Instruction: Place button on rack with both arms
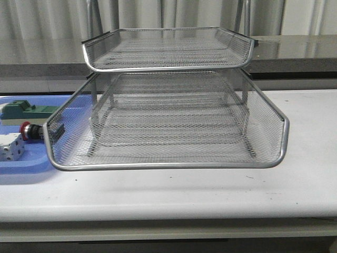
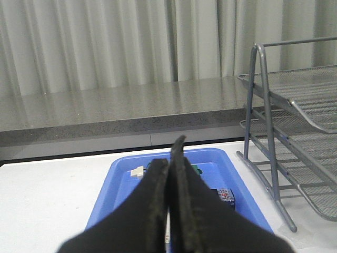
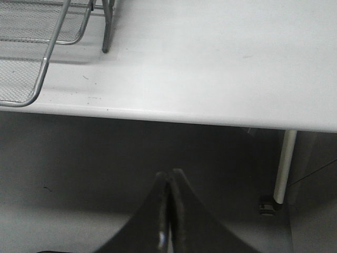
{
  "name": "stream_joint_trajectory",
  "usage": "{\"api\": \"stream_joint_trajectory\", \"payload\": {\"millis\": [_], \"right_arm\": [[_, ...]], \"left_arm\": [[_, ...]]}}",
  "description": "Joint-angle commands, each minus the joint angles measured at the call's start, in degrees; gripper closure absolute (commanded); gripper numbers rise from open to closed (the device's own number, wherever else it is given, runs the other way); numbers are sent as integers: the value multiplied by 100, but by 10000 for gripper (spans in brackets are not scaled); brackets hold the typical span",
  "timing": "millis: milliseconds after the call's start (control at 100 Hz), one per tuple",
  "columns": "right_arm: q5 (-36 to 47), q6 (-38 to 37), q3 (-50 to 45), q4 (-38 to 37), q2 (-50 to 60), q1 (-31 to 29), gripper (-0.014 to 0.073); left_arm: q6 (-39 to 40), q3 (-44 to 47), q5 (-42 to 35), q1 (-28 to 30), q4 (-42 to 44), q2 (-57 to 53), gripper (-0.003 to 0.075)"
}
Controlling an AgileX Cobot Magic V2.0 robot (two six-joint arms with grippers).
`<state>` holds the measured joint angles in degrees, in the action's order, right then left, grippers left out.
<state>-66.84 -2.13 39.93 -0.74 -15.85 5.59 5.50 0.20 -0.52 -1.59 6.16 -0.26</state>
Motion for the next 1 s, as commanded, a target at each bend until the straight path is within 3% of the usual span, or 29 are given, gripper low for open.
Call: {"api": "stream_joint_trajectory", "payload": {"millis": [0, 990], "right_arm": [[299, 0, 188, -90, -80, -12, 662], [299, 0, 188, -90, -80, -12, 662]], "left_arm": [[56, 199, -476, 18, -45, -190, 741], [56, 199, -653, 18, -45, -190, 741]]}}
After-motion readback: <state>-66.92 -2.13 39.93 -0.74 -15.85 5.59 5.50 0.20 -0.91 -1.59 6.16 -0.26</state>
